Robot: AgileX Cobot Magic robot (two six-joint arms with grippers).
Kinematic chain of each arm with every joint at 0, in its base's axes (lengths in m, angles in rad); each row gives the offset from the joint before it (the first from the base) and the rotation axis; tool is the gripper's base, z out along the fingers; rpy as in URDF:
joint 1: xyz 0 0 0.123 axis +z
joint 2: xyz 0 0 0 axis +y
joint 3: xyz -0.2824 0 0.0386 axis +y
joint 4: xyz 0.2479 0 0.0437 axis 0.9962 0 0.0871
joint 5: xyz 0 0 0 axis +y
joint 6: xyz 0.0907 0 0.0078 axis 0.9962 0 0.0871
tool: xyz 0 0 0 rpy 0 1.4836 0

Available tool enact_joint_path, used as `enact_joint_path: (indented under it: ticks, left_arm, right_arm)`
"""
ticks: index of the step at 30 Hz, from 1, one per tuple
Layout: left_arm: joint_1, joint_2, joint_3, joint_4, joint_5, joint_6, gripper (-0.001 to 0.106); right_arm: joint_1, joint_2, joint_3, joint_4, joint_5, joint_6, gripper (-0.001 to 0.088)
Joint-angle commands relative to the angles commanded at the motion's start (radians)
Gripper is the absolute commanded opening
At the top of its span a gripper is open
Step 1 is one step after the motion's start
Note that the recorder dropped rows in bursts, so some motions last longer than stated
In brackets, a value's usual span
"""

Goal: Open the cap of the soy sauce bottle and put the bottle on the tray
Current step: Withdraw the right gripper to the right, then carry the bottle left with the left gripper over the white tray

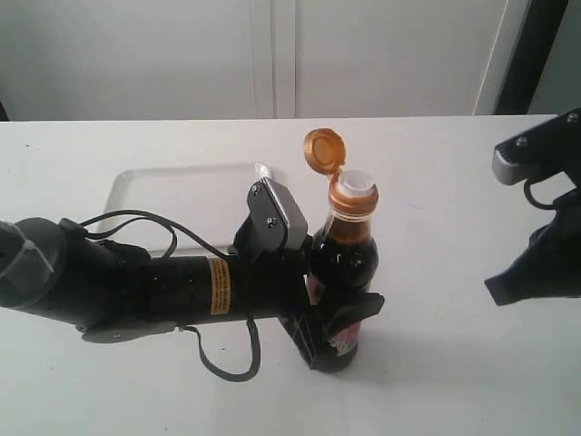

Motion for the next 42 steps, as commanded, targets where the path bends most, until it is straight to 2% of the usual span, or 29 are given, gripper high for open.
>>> enact_joint_path:
  ticks: [5,15,17,22,29,39,42]
  left_arm:
    - [0.0,-0.053,0.0,-0.006,0.035,0.0,0.0]
    - [0.0,-0.153,-0.002,-0.115,0.086,0.0,0.0]
    - [0.0,-0.169,-0.002,-0.161,0.116,0.009,0.0]
    - [0.008,-0.201,-0.002,-0.32,0.17,0.131,0.0]
    - [0.062,-0.212,-0.002,-0.467,0.127,0.22,0.0]
    - [0.193,-0.212,-0.002,-0.502,0.125,0.325,0.0]
    - [0.222,-0.212,-0.002,-0.548,0.124,0.354,0.0]
  right_arm:
    - [-0.039,0.047,0.0,0.021,-0.075,0.038,0.0]
    - [-0.039,0.064,0.0,0.046,-0.117,0.038,0.0]
    - [-0.039,0.064,0.0,0.046,-0.117,0.038,0.0]
    - [-0.039,0.064,0.0,0.046,-0.129,0.038,0.0]
    - [-0.039,0.064,0.0,0.038,-0.147,0.038,0.0]
    - [-0.039,0.064,0.0,0.045,-0.166,0.038,0.0]
    - [-0.039,0.064,0.0,0.045,-0.171,0.038,0.0]
